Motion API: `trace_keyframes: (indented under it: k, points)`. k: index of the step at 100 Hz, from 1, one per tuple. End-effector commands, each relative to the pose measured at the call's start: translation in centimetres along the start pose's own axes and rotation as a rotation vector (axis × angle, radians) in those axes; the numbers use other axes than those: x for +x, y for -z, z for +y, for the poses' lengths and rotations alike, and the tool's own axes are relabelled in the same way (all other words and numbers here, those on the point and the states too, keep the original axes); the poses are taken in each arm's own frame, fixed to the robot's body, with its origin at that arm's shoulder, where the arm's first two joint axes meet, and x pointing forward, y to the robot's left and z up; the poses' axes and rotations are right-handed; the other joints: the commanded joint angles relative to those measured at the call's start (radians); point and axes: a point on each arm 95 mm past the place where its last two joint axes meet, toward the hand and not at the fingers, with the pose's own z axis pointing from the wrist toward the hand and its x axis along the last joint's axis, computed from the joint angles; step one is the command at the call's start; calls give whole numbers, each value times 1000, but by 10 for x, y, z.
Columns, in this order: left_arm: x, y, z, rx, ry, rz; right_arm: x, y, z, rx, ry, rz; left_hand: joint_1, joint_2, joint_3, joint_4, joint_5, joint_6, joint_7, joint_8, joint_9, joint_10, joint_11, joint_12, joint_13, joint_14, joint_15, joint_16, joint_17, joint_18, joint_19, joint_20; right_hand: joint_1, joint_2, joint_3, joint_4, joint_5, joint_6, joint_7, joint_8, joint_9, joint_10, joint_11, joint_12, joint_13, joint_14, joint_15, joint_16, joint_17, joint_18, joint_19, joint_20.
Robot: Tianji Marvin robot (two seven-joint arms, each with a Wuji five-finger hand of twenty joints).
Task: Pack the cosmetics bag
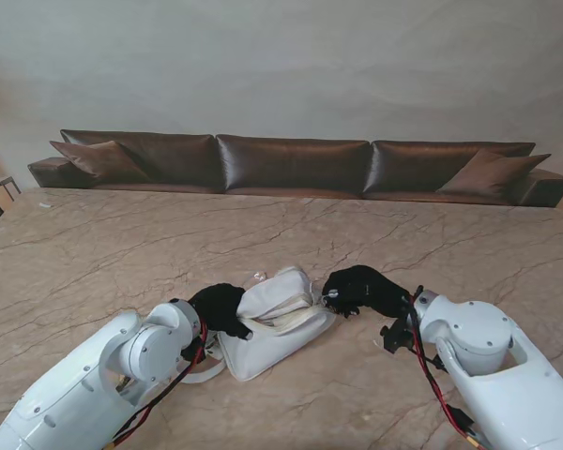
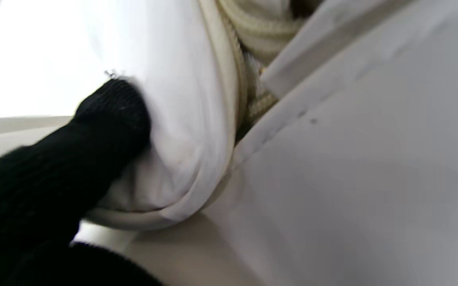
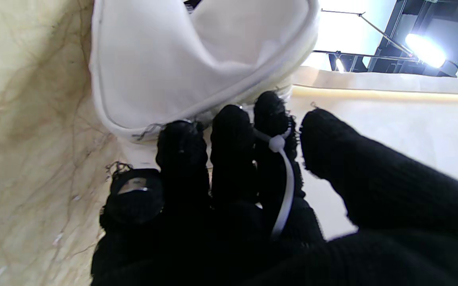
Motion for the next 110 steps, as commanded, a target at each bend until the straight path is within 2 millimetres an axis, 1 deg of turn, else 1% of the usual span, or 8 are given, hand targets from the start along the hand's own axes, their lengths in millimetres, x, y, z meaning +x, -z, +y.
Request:
trace_keyframes:
  k: [1, 35, 45, 53, 68, 82, 95, 110]
  points:
    - [-15, 5, 46, -94, 36, -55, -7, 8, -6, -1, -21, -10, -39, 156, 63, 170, -73, -121, -80, -90, -68, -51, -58, -34, -56, 2, -90, 2, -85, 2, -77, 33, 17, -9, 17, -7, 34, -283, 118, 51, 16, -42, -17, 11, 14, 26, -1, 8, 3, -2, 9, 14]
    - [-23, 19, 49, -20, 148, -103, -36, 30, -7, -21, -48, -84, -179, 202, -84, 257, -268, -6, -355, -114, -415, -14, -61, -483, -326, 23, -525, -304, -362, 6, -476, -102, 6, -30, 44, 11, 54, -302, 120, 107, 24, -49, -9, 19, 19, 22, -1, 9, 6, 1, 10, 16]
    - [-21, 20, 51, -15, 130, -95, -43, 30, -8, -26, -61, -93, -11, 201, 141, 256, -196, -30, -312, -140, -331, -20, -18, -491, -226, 13, -450, -273, -267, -9, -381, -36, 5, -31, 45, 10, 55, -300, 117, 115, 25, -50, -8, 20, 20, 22, 0, 10, 8, 2, 10, 17]
    - [-17, 17, 54, 57, 178, -101, -48, 28, -9, -27, -75, -99, 397, 100, 116, 132, -30, -45, -139, -78, -123, -35, 21, -331, -16, 45, -349, -37, -127, -3, -201, 20, 6, -31, 45, 10, 55, -299, 115, 118, 25, -49, -7, 21, 20, 23, 0, 10, 8, 2, 10, 18]
    - [-12, 13, 55, 89, 209, -115, -51, 25, -11, -43, -86, -98, 540, 116, 243, 227, 224, -100, 108, 147, 128, -53, 350, -217, 191, 54, 191, 6, 119, 78, 118, -118, 12, -15, 19, -2, 41, -286, 81, 85, 13, -43, -15, 17, 7, 24, -3, 11, -3, 0, 6, 19]
    - [-5, 13, 43, 63, 111, -125, -39, 25, -8, -61, -20, -102, 502, -133, 508, 242, 349, -112, 109, 200, 262, -25, 371, -123, 257, 70, 407, -83, 255, 46, 256, -179, 18, 5, -9, -3, 28, -325, 78, 76, -156, -66, -64, 85, -195, -23, -99, 35, -153, -46, -92, 34]
    - [9, 13, 29, -18, 35, -128, -23, 21, -5, -58, 81, -98, 486, -197, 523, 404, 394, -98, 102, 191, 269, -10, 433, -117, 267, 75, 507, -175, 313, 23, 317, -225, 13, 3, -3, 1, 31, -335, 76, 86, -215, -77, -67, 112, -289, -50, -130, 40, -225, -71, -147, 38]
    - [25, 10, 20, -109, -45, -96, -2, 11, -2, -50, 150, -63, 477, -208, 523, 468, 397, -104, 100, 193, 269, -17, 450, -134, 267, 61, 537, -204, 327, -6, 354, -264, 12, -4, 10, -2, 37, -319, 78, 85, -185, -79, -52, 130, -272, -49, -116, 48, -221, -69, -153, 51]
